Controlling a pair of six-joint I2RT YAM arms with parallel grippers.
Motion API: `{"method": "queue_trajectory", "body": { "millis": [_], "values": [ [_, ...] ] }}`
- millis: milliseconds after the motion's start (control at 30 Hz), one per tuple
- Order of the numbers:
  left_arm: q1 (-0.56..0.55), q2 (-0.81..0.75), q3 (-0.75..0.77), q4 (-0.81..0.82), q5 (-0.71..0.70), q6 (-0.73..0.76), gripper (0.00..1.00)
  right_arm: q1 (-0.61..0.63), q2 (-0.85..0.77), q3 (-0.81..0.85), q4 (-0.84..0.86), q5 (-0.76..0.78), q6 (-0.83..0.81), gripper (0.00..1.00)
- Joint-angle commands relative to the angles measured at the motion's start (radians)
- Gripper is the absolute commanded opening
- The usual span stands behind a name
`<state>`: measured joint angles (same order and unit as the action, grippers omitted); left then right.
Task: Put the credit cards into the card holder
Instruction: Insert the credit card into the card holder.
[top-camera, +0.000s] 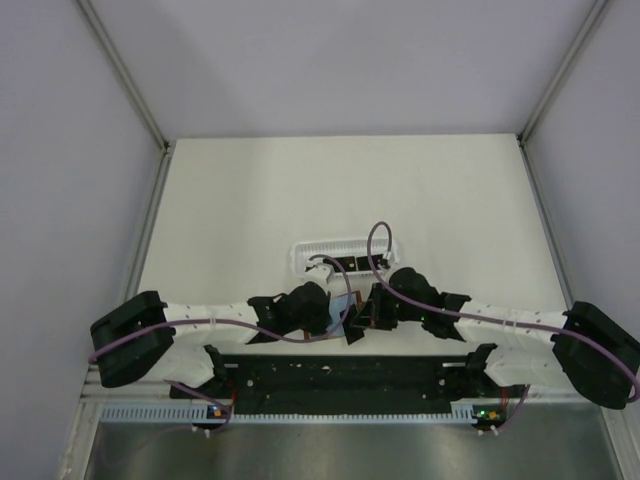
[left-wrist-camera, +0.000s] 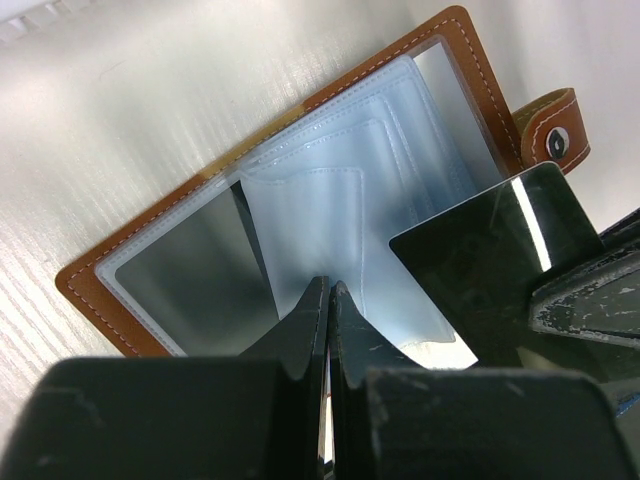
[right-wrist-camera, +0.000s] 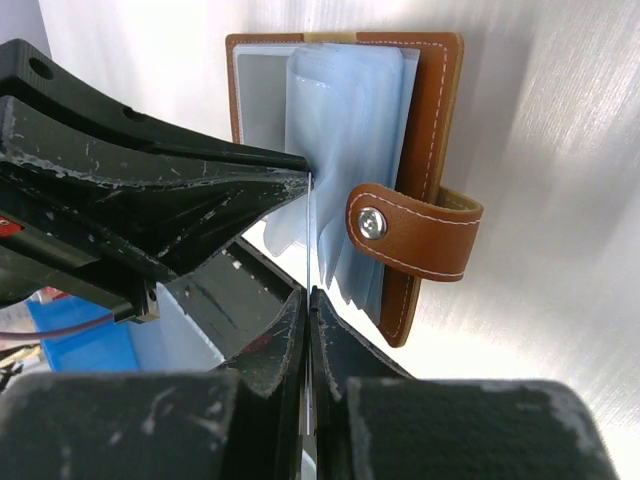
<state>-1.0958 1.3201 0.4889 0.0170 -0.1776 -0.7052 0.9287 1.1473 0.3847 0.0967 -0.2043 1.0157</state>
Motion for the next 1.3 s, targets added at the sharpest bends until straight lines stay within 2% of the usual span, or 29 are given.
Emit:
{"method": "queue_trajectory", "body": {
  "millis": [0,300,633,1000,1267],
  "values": [
    [-0.003,0.016,-0.03,-0.06,-0.005,0.001,0.0,0.013,0.022,-0.003,0.025,-0.01,0.043,0.0],
    [-0.003,0.018,-0.024,-0.057,0.004,0.003,0.0,0.012,0.124,0.026,0.0,-0.01,0.073,0.0],
    [-0.003,-0.01,-0.03,-0.057,0.001,0.001,0.0,0.001,0.163,0.028,0.004,0.042,0.119,0.0],
    [-0.003,-0.067,-0.041,-0.048,-0.002,0.007,0.0,-0.056,0.221,-0.061,0.262,0.014,0.181,0.0],
    [-0.003,-0.163,-0.042,-0.026,-0.023,0.022,0.0,-0.057,0.313,-0.049,0.486,-0.084,0.175,0.0]
  ]
}}
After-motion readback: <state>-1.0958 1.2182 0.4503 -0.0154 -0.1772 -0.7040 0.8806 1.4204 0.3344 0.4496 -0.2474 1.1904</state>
